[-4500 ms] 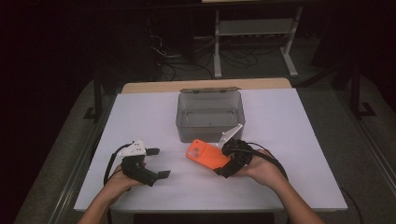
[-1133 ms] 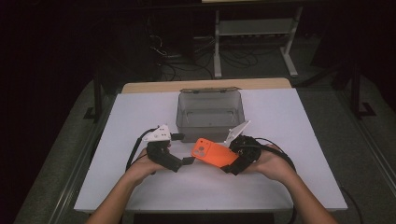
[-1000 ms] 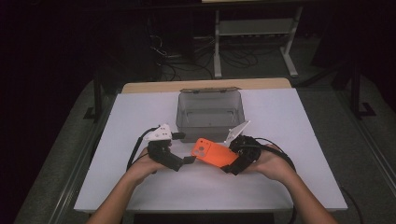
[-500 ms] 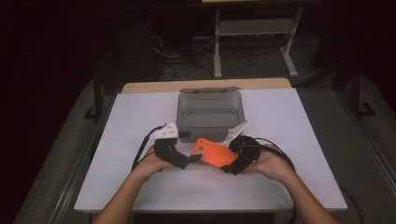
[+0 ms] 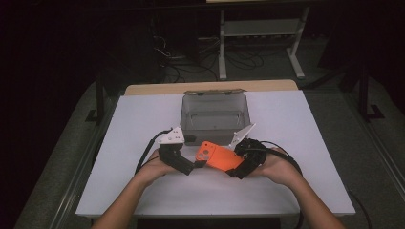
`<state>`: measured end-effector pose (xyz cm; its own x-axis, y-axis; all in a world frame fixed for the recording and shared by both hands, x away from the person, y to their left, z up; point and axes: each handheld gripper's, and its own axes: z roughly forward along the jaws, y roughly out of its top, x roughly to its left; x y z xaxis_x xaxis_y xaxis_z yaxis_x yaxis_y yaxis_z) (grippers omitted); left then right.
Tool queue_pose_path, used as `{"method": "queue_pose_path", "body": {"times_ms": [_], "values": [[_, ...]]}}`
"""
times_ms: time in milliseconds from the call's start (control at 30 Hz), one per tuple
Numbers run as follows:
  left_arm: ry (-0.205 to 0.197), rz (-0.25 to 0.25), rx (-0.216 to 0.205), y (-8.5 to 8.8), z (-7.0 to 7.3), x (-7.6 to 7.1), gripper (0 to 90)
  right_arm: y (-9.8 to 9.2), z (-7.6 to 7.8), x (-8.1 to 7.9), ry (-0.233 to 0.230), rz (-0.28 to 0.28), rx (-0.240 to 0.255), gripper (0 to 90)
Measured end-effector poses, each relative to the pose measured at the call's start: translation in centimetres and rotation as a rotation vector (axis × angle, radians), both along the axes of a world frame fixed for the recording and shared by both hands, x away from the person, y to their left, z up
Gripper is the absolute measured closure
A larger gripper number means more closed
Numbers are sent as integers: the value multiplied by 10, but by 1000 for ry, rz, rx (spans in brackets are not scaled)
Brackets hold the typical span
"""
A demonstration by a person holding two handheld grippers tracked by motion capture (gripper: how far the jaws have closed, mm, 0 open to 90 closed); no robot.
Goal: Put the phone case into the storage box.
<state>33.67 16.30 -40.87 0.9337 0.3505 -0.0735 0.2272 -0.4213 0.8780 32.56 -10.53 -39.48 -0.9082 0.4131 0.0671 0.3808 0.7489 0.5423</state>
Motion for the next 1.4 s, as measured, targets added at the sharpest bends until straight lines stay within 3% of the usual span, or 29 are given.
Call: {"method": "queue_pose_path", "body": {"times_ms": [233,933,1400], "values": [[-34,0,37,0,0,-2,1,0,0,0,2,1,0,159],[-114,-22,84,2,2,-7,0,0,0,1,1,-2,2,159],[-174,-28,138,-1,-1,-10,0,-1,0,1,-1,-2,2,159]]}}
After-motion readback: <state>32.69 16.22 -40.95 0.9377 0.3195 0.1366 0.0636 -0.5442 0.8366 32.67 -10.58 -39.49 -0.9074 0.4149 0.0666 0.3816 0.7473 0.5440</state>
